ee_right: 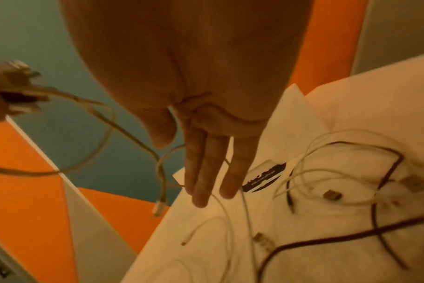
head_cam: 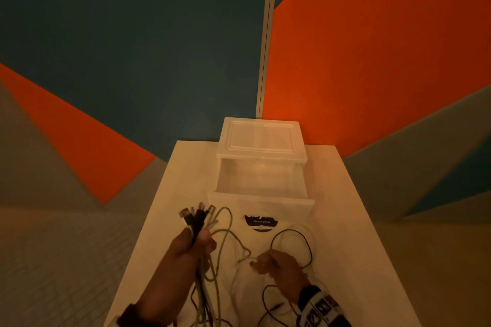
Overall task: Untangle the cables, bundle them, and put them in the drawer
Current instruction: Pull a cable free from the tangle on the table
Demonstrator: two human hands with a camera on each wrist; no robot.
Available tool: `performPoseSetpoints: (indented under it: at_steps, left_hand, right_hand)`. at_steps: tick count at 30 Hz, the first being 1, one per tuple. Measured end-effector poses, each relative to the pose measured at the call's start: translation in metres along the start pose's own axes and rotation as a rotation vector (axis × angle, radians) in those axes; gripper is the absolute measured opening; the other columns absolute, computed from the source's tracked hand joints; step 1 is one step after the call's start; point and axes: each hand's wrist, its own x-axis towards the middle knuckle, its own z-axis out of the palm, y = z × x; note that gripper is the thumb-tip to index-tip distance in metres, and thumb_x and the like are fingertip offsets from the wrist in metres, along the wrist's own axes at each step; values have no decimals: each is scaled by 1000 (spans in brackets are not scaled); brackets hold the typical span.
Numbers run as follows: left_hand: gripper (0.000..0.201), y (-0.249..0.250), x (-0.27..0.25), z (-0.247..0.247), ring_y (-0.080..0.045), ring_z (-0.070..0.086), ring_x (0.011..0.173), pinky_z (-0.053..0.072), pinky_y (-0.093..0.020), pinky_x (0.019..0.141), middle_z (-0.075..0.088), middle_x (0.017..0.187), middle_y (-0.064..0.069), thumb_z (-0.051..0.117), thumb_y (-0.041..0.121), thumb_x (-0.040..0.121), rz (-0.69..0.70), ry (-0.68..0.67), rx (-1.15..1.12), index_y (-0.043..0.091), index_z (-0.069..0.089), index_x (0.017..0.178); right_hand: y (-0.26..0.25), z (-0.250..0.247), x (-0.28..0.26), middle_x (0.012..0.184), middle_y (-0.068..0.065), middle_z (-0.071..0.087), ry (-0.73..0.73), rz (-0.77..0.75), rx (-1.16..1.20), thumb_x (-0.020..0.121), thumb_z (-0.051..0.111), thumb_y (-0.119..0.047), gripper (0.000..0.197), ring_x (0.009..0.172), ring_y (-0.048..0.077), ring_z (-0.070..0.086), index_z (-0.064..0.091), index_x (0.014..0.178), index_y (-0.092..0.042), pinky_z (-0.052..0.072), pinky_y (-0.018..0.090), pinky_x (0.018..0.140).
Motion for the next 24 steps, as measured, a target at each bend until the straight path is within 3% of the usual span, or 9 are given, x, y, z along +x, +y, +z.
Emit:
performPoseSetpoints:
  at_steps: [3, 5, 7, 10, 12, 15, 18, 21, 24]
  left_hand:
    - [13, 14, -5, -11, -10, 41, 52, 28, -31, 54, 50, 61, 2, 49, 18, 97, 57, 20, -122, 12, 60, 96]
    - [12, 23, -11, -20, -9, 40, 51, 26, -32, 54, 47, 61, 2, 47, 16, 95, 96, 23, -201, 12, 59, 94]
    - [12, 33, -17, -25, -9, 40, 53, 26, -32, 54, 47, 60, 3, 45, 14, 94, 128, 7, -237, 12, 57, 91]
    - [11, 43, -26, -26, -11, 38, 55, 27, -31, 54, 45, 62, 1, 51, 20, 87, 150, -37, -200, 12, 58, 90]
    - [15, 43, -29, -23, -10, 37, 54, 28, -30, 53, 42, 64, -2, 53, 24, 83, 145, -87, -150, 11, 57, 90]
    - [20, 39, -30, -21, -11, 37, 54, 30, -30, 54, 43, 66, -3, 65, 31, 86, 132, -113, -93, 12, 59, 89]
    - [38, 36, -30, -19, -11, 38, 56, 29, -32, 56, 47, 67, -1, 67, 48, 72, 132, -155, -56, 17, 63, 93]
    - [46, 36, -32, -15, -10, 39, 56, 31, -31, 55, 50, 67, 1, 67, 57, 68, 130, -220, 6, 19, 64, 93]
    - [49, 37, -36, -11, -12, 39, 56, 32, -31, 55, 51, 67, 0, 69, 65, 66, 155, -250, 34, 20, 63, 84]
  right_hand:
    - [32, -16, 12, 77, 4, 62, 113, 130, -133, 93, 49, -2, 32, 68, 18, 62, 57, 65, -15, 52, 27, 65]
    - [52, -19, 19, 73, -11, 57, 106, 277, -255, 89, 55, -19, 27, 69, 10, 59, 49, 64, -28, 53, 25, 70]
    - [72, -23, 22, 74, -11, 55, 92, 354, -419, 86, 52, -28, 23, 77, 13, 56, 47, 64, -27, 50, 28, 74]
    - [66, -26, 22, 93, 3, 68, 162, 360, -400, 89, 49, -25, 13, 88, 22, 63, 61, 87, -19, 54, 35, 82]
    - [41, -30, 20, 105, 6, 69, 283, 328, -458, 95, 43, -30, 22, 96, 25, 64, 57, 110, -22, 52, 33, 84]
    - [-24, -30, 4, 93, -3, 68, 438, 24, -206, 95, 41, -43, 29, 90, 19, 64, 58, 108, -24, 51, 33, 80]
    - [-97, -22, -30, 97, -11, 63, 212, -325, 167, 86, 50, -50, 30, 83, 8, 61, 62, 107, -32, 53, 26, 75]
    - [-126, -12, -47, 95, -9, 49, 58, -484, -37, 91, 54, -44, 33, 76, 5, 50, 51, 124, -42, 46, 19, 70]
    - [-126, -8, -55, 92, -3, 44, 28, -530, -107, 94, 45, -46, 21, 80, 9, 49, 59, 97, -32, 46, 28, 75]
